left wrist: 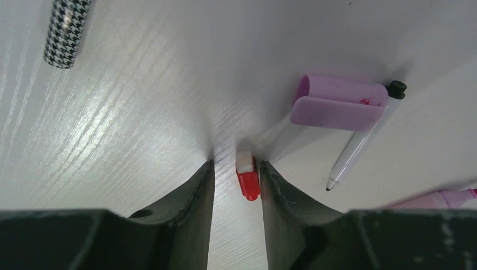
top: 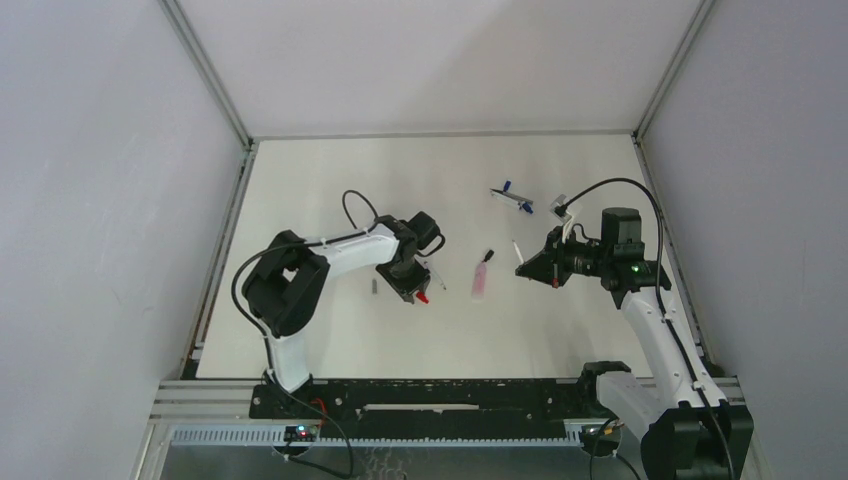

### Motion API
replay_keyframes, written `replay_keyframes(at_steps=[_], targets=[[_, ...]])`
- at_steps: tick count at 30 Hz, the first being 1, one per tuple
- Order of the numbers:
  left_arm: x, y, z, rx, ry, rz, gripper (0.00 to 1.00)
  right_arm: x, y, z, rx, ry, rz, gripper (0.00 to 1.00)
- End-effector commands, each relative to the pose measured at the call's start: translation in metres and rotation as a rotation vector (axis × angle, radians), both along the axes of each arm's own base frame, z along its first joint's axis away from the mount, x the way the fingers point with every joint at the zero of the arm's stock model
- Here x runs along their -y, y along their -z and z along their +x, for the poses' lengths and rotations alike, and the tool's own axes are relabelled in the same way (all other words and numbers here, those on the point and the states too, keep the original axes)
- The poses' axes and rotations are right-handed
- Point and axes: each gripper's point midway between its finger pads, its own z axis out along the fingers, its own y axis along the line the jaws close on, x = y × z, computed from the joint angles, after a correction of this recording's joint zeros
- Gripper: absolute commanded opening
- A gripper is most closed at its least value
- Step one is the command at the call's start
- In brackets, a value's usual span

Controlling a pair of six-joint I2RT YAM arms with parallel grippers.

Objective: Insert the pens into the pen caps
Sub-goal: Pick up the pen cap from the center of the board.

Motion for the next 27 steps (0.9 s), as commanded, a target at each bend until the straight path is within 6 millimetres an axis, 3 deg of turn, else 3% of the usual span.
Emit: replay_keyframes(at_steps=[1, 6, 18, 24, 27], targets=[[0.010, -0.008, 0.010, 0.005, 0.017, -0.032, 0.39, -0.001, -0.005, 0.002, 0.048, -0.007, -0.005, 0.00], [0.010, -0.001, 0.006, -0.026, 0.015, -0.032, 0.36, -0.001, -0.005, 0.002, 0.047, -0.006, -0.005, 0.00], [0.008, 0.002, 0.007, -0.007, 0.024, -0.038, 0.17, -0.001, -0.006, 0.002, 0.053, -0.003, -0.007, 0.00], [0.012, -0.011, 0.012, 0.107, 0.072, -0.115, 0.11, -0.001, -0.006, 0.001, 0.055, -0.007, -0.006, 0.00], [0.010, -0.032, 0.014, 0.203, 0.090, -0.170, 0.09, -0.002, -0.006, 0.001, 0.057, -0.011, -0.004, 0.00]])
